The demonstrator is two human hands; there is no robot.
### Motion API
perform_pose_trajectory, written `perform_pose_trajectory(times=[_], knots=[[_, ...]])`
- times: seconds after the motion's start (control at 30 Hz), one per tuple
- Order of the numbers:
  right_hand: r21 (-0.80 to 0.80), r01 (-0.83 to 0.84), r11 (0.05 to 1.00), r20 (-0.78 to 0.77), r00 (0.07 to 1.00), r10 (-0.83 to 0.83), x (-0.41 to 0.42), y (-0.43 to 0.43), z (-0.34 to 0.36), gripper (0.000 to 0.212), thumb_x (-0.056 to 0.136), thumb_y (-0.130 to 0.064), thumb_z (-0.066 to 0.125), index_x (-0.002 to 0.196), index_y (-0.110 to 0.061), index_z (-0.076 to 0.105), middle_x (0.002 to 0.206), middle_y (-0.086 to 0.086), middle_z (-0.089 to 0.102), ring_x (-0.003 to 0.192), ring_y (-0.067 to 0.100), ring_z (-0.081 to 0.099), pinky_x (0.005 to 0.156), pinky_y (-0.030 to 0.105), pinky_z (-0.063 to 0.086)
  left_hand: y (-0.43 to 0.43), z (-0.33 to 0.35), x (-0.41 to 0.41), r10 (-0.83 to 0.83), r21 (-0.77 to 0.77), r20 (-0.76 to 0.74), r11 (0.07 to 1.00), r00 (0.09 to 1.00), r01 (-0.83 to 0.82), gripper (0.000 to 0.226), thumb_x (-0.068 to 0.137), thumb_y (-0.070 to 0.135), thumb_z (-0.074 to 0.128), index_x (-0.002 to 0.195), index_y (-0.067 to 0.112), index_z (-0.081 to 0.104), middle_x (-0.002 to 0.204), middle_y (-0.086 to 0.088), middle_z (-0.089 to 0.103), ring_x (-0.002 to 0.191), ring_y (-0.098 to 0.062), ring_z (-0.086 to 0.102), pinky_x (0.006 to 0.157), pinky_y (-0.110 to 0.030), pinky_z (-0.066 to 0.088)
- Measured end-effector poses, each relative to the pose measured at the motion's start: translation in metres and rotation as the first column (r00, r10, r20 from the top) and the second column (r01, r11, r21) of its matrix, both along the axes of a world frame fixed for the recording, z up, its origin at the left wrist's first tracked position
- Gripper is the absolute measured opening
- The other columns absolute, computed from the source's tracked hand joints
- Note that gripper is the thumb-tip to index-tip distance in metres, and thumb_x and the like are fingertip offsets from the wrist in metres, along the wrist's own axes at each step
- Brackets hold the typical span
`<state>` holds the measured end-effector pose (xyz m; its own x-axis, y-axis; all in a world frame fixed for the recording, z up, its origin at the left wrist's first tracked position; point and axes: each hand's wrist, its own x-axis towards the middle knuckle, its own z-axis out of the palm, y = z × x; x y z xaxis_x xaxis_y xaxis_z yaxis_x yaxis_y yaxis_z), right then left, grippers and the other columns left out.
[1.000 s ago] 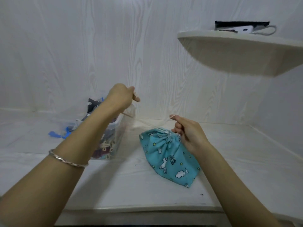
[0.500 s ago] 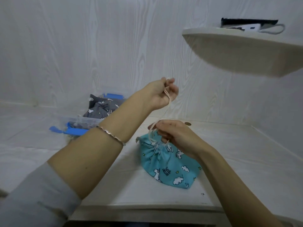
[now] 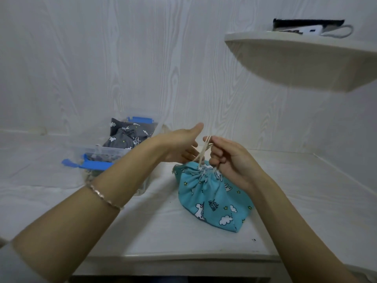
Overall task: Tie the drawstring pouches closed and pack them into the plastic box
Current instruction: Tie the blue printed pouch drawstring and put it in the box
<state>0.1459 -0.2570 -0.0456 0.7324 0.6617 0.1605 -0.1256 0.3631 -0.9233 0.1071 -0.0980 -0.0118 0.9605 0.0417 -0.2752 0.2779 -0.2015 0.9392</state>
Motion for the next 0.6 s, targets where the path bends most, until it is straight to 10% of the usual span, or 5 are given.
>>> perform_pose_trajectory(times=[0.1, 0.27, 0.4, 0.53, 0.6], knots=[[-0.017, -0.012, 1.0, -0.009, 1.0, 0.012, 0.006, -0.003, -0.001, 0.019, 0.088, -0.017, 0.059, 0.097, -0.004, 0.069, 0.061, -0.002, 0.043, 0.051, 0.006, 0.029, 0.05, 0.017, 0.036, -0.001, -0.004, -0.013, -0.083, 0.299, 0.27, 0.954, 0.959, -0.001, 0.044, 0.099, 0.051, 0.034, 0.104, 0.016, 0.061, 0.086, -0.001, 0.063, 0.075, -0.014, 0.05, 0.073, -0.027, 0.042], [-0.095, 0.063, 0.994, 0.045, 0.997, -0.059, 0.009, -0.008, 0.001, 0.018, 0.091, 0.0, 0.052, 0.1, -0.002, 0.067, 0.065, 0.002, 0.05, 0.054, 0.008, 0.035, 0.047, 0.017, 0.035, 0.006, -0.009, -0.022, -0.209, 0.306, 0.251, 0.944, 0.945, 0.127, 0.041, 0.094, 0.048, 0.05, 0.092, 0.014, 0.071, 0.062, 0.008, 0.037, 0.053, -0.007, 0.03, 0.052, -0.02, 0.029], [-0.366, 0.335, 0.868, 0.393, 0.901, -0.182, 0.009, -0.012, 0.0, 0.02, 0.084, 0.003, 0.064, 0.096, -0.013, 0.062, 0.082, 0.002, 0.059, 0.062, 0.012, 0.049, 0.051, 0.02, 0.042, 0.0, -0.011, -0.021, -0.117, 0.214, 0.311, 0.975, 0.943, 0.051, 0.029, 0.096, 0.036, 0.054, 0.081, 0.017, 0.07, 0.05, 0.015, 0.037, 0.049, -0.007, 0.028, 0.049, -0.019, 0.025], [-0.342, 0.637, 0.69, 0.8, 0.583, -0.141, 0.007, -0.011, -0.005, 0.03, 0.087, 0.001, 0.053, 0.095, -0.02, 0.072, 0.099, 0.0, 0.066, 0.077, 0.015, 0.058, 0.067, 0.027, 0.045, -0.011, -0.011, -0.021, -0.117, 0.191, 0.281, 0.98, 0.952, 0.064, 0.03, 0.096, 0.033, 0.053, 0.073, 0.017, 0.064, 0.049, 0.011, 0.037, 0.047, -0.006, 0.03, 0.047, -0.019, 0.025], [-0.348, 0.508, 0.788, 0.694, 0.705, -0.148, 0.007, -0.011, -0.003, 0.028, 0.09, 0.002, 0.05, 0.084, -0.01, 0.075, 0.086, 0.009, 0.071, 0.075, 0.02, 0.056, 0.069, 0.03, 0.043, -0.015, -0.011, -0.021, -0.074, 0.262, 0.365, 0.965, 0.928, -0.026, 0.034, 0.096, 0.033, 0.052, 0.071, 0.014, 0.065, 0.055, 0.004, 0.047, 0.054, -0.011, 0.036, 0.053, -0.023, 0.029]])
